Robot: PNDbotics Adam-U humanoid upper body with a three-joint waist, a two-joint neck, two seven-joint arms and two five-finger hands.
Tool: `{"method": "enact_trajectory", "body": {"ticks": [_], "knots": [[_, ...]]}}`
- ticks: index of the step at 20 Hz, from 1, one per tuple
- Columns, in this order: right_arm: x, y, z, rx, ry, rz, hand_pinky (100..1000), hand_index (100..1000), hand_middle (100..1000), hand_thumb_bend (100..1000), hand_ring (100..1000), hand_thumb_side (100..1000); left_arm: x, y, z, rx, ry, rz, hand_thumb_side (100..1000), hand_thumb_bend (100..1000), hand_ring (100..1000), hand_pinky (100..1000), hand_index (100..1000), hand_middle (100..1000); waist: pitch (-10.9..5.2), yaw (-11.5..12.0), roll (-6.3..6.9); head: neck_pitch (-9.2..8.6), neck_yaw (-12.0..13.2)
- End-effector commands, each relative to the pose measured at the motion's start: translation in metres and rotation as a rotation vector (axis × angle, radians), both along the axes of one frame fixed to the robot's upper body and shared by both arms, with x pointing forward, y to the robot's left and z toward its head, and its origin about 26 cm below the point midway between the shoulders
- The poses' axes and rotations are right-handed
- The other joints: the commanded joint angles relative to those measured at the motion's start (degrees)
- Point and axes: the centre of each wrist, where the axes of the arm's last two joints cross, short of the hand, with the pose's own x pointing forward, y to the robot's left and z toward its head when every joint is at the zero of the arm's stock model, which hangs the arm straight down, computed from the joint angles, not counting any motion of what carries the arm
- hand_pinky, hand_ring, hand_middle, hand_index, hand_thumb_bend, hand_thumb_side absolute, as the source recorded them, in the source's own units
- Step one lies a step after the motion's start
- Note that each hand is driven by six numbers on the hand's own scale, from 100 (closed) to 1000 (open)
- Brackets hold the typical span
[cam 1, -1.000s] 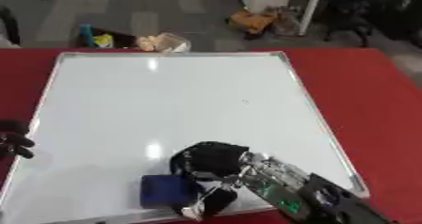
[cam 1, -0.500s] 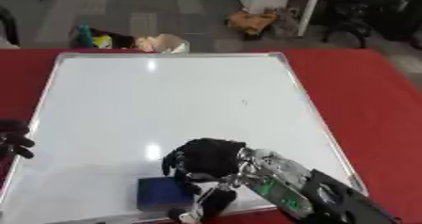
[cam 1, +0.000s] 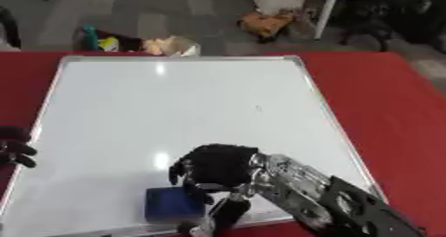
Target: Wipe the whiteboard clean with a brush.
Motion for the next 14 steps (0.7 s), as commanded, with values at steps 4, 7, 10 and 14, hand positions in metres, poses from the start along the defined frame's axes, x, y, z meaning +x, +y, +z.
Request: {"method": "enact_trajectory", "body": {"ticks": [4,7,10,14], "knots": [[0.002,0.006,0.012,-0.002,-0.039,0.019,721,283,724,246,765,699,0.001,0.0,0.007,0.014,-0.019,-0.004,919,690,540,478,656,562,-0.73,0.1,0.22,0.17,-0.4],[0.004,0.01,0.011,-0.001,-0.038,0.023,720,283,723,244,764,698,0.002,0.0,0.007,0.013,-0.021,-0.006,919,690,540,478,656,561,-0.64,0.2,0.28,0.09,-0.5],[0.006,0.012,0.009,0.0,-0.035,0.02,719,282,722,235,763,698,0.002,-0.001,0.008,0.012,-0.022,-0.008,919,691,540,477,656,561,-0.55,0.3,0.38,0.03,-0.7],[0.009,0.014,0.004,-0.002,-0.034,0.014,719,283,722,237,763,699,0.002,-0.001,0.008,0.012,-0.024,-0.008,919,691,540,477,656,561,-0.45,0.5,0.48,-0.03,-0.8]]}}
